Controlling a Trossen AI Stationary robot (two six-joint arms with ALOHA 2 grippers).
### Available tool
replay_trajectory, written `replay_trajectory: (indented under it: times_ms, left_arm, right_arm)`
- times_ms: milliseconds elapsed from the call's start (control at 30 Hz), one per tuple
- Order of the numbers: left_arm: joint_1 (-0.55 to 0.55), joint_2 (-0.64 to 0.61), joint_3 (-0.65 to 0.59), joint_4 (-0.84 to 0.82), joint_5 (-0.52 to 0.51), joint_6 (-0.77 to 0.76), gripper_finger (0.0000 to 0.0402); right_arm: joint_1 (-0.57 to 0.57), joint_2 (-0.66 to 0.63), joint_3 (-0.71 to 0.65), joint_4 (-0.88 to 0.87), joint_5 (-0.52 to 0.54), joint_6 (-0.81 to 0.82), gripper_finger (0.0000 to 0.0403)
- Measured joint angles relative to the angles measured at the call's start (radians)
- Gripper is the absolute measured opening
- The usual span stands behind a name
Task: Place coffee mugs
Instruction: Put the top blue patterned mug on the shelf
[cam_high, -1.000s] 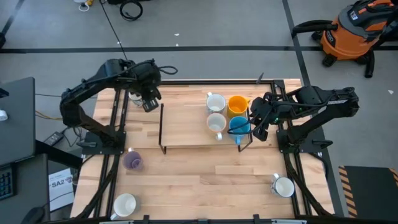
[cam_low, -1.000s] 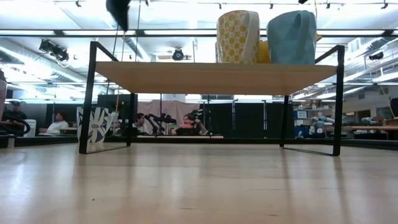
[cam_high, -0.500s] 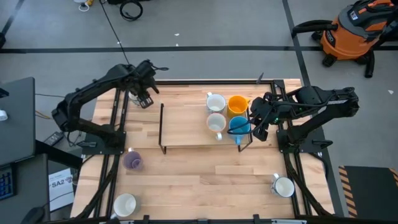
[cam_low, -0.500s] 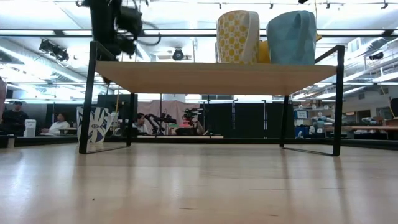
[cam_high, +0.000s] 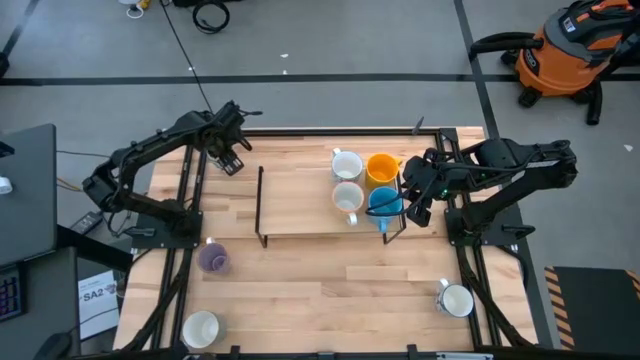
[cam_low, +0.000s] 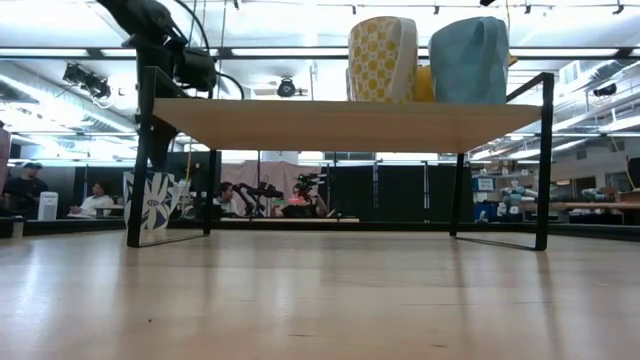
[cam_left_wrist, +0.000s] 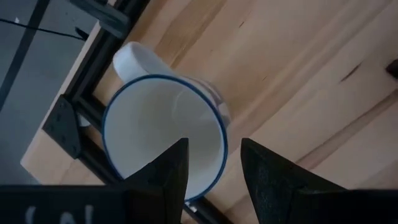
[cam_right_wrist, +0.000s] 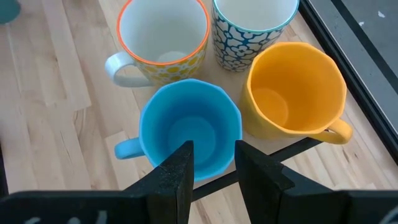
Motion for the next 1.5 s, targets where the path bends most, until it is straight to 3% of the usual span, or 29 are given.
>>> replay_trajectory:
  times_ms: [267,733,1500]
  left_arm:
    - [0.0,0.001,-0.003,0.052,0.051,-0.043,0.0153]
    - [0.001,0.093,-0.003,0.092,0.043,-0.106,0.0153]
    - [-0.005,0.096,-0.003,0.095,0.04,-0.114,0.014]
  right_arm:
    - [0.0,0.0,0.0,0.0,0.0,0.0,0.0122]
    - [0.0,0.0,0.0,0.0,0.0,0.0,0.0122]
    - [0.0,0.0,0.0,0.0,0.0,0.007,0.0122]
